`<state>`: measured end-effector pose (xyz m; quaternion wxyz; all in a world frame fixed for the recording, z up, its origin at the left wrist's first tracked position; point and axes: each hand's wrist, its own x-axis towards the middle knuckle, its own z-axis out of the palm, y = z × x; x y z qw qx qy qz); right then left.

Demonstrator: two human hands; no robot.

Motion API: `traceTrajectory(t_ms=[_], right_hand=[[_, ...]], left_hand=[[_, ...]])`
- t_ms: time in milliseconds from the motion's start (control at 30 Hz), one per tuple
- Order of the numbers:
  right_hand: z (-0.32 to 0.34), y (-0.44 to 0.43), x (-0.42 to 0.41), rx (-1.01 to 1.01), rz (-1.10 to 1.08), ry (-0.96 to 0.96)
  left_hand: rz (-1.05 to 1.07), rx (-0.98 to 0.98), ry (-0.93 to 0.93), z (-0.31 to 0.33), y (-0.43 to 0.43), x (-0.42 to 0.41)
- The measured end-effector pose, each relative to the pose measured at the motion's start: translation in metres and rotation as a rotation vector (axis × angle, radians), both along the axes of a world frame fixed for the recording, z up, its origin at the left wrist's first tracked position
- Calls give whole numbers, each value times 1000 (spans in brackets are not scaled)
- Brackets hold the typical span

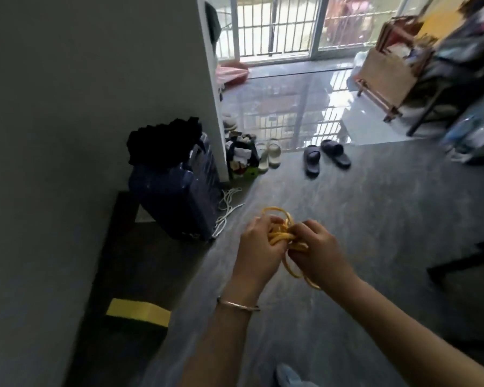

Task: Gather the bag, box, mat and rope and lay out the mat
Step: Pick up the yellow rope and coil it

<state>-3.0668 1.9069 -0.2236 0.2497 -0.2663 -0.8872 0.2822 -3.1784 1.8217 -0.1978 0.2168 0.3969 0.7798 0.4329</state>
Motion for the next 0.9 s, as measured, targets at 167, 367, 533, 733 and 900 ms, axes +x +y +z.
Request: traceTrajectory(t_ms=[167,367,533,733,900], right_hand=[[80,-8,106,142,-203,33],[137,-59,250,228,-519,77],[178,-118,384,311,-752,105],[203,-211,571,383,-1062,64],[215,-303,732,432,-1257,-12]], left_hand=[[-250,127,72,74,12,87],[-587,209,85,133,6,214],[-841,281,48,171,-13,347],[-1167,325,42,197,-57,546],[-1392,354,-38,209,-121,721]])
